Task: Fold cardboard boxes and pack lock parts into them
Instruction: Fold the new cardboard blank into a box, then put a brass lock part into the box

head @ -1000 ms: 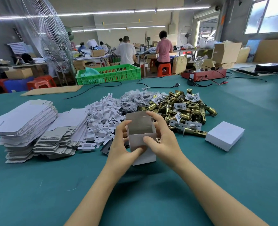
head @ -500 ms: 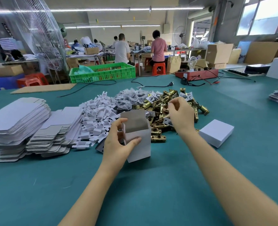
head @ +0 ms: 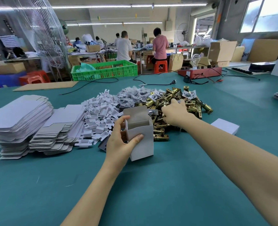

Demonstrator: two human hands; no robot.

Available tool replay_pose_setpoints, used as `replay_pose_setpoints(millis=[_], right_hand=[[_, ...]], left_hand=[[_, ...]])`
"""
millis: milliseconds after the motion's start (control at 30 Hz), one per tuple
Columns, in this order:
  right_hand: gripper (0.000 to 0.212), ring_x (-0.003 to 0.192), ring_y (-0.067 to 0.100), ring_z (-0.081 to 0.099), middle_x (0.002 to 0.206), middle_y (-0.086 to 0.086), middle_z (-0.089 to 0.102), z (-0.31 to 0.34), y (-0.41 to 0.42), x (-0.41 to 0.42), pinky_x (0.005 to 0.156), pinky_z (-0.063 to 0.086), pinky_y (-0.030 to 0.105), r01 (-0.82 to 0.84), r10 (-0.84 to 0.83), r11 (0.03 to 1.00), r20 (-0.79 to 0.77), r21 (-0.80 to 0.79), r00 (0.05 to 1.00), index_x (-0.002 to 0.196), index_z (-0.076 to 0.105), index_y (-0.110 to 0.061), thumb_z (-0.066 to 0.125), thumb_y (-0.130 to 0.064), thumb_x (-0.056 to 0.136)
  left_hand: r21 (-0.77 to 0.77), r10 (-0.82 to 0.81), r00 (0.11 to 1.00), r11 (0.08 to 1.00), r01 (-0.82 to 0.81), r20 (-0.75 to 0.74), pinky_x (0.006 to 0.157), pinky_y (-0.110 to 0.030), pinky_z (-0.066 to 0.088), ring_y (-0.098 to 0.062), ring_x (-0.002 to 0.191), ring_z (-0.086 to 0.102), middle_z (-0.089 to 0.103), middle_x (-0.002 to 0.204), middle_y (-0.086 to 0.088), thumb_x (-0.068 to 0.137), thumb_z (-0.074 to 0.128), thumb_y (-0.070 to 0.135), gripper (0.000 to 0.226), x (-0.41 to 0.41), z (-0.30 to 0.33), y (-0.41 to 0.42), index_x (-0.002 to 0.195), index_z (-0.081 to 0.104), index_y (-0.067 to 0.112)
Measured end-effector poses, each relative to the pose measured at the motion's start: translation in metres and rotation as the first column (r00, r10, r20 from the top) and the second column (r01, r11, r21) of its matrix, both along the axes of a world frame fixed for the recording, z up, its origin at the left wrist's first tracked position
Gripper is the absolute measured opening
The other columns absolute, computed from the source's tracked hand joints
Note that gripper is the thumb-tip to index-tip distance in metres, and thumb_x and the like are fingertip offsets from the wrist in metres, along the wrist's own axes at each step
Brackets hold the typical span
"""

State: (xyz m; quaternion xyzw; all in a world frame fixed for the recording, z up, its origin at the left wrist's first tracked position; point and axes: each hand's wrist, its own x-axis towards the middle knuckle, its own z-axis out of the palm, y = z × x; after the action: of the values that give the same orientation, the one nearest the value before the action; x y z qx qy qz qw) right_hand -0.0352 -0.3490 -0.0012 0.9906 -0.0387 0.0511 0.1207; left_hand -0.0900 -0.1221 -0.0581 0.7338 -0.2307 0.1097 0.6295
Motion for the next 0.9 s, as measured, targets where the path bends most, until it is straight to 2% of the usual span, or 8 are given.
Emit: replay_pose_setpoints(millis=[233,333,400,433,500,567,733,900], right_hand=[[0.007,0.109,0.03,0.041,0.088,0.004,0.054,0.01,-0.007,-0.008,0.094,0.031,0.046,-0.002,-0.007,0.999,0.213,0.041,0.977,0.087,0.051,-0.012,0.049,-0.017,0.092],[0.022,0.114,0.032,0.043,0.102,0.007,0.063,0.016,-0.014,-0.019,0.095,0.035,0.045,0.016,-0.116,0.954,0.319,0.299,0.941,0.109,0.059,-0.014,0.05,-0.028,0.095],[0.027,0.105,0.03,0.055,0.098,0.005,0.066,0.02,-0.016,-0.034,0.09,0.047,0.047,-0.079,-0.243,0.711,0.35,0.699,0.905,0.116,0.062,-0.013,0.055,-0.027,0.094],[0.027,0.092,0.027,0.062,0.094,0.005,0.067,0.021,-0.015,-0.042,0.081,0.054,0.046,-0.165,-0.301,0.451,0.324,0.877,0.897,0.115,0.063,-0.009,0.058,-0.023,0.093],[0.022,0.071,0.019,0.064,0.086,0.007,0.066,0.024,-0.014,-0.056,0.065,0.057,0.033,-0.256,-0.378,-0.06,0.216,0.965,0.9,0.108,0.065,-0.002,0.061,-0.016,0.092],[0.013,0.075,0.019,0.061,0.087,0.009,0.067,0.03,-0.015,-0.064,0.076,0.053,0.033,-0.234,-0.347,-0.337,0.111,0.912,0.931,0.097,0.064,-0.004,0.063,-0.015,0.089],[0.025,0.076,0.018,0.065,0.096,0.009,0.071,0.041,-0.013,-0.073,0.078,0.051,0.029,-0.08,-0.034,-0.725,0.081,0.684,0.996,0.1,0.065,-0.008,0.068,-0.018,0.077],[0.033,0.078,0.02,0.067,0.092,0.01,0.067,0.04,-0.002,-0.074,0.076,0.056,0.029,0.005,0.07,-0.829,0.094,0.56,0.993,0.106,0.055,-0.008,0.067,-0.01,0.075]], left_hand=[[-0.001,0.0,1.0,1.0,0.0,0.01,0.079,-0.041,0.06,-0.007,0.093,0.067,0.059,0.109,0.031,0.081,0.08,0.024,0.059,0.0,-0.002,0.002,0.116,0.045,0.057],[-0.019,0.004,1.0,1.0,-0.004,-0.007,0.084,-0.04,0.059,-0.004,0.096,0.066,0.058,0.113,0.028,0.08,0.08,0.024,0.06,0.0,-0.001,0.001,0.111,0.046,0.062],[-0.016,0.009,1.0,1.0,-0.009,-0.008,0.085,-0.04,0.059,-0.003,0.098,0.066,0.056,0.119,0.026,0.081,0.08,0.024,0.061,-0.001,-0.001,0.001,0.11,0.045,0.064],[-0.014,0.009,1.0,1.0,-0.009,-0.005,0.085,-0.039,0.059,-0.003,0.099,0.066,0.056,0.12,0.026,0.081,0.08,0.024,0.061,-0.001,-0.001,0.001,0.11,0.045,0.065],[-0.016,0.008,1.0,1.0,-0.008,0.0,0.084,-0.034,0.059,-0.002,0.098,0.066,0.057,0.117,0.029,0.081,0.08,0.024,0.062,-0.002,0.0,0.001,0.11,0.045,0.066],[-0.017,0.004,1.0,1.0,-0.004,0.002,0.08,-0.026,0.058,-0.001,0.096,0.066,0.057,0.113,0.034,0.081,0.08,0.023,0.063,-0.002,0.0,0.002,0.109,0.045,0.067],[-0.029,-0.006,1.0,1.0,0.006,-0.001,0.073,-0.02,0.057,0.0,0.094,0.067,0.059,0.109,0.036,0.08,0.08,0.022,0.061,-0.003,0.0,0.002,0.111,0.046,0.063],[-0.035,0.003,1.0,0.999,-0.003,-0.002,0.074,-0.019,0.056,-0.001,0.094,0.067,0.061,0.11,0.028,0.079,0.08,0.02,0.062,-0.003,0.0,0.001,0.11,0.047,0.063]])
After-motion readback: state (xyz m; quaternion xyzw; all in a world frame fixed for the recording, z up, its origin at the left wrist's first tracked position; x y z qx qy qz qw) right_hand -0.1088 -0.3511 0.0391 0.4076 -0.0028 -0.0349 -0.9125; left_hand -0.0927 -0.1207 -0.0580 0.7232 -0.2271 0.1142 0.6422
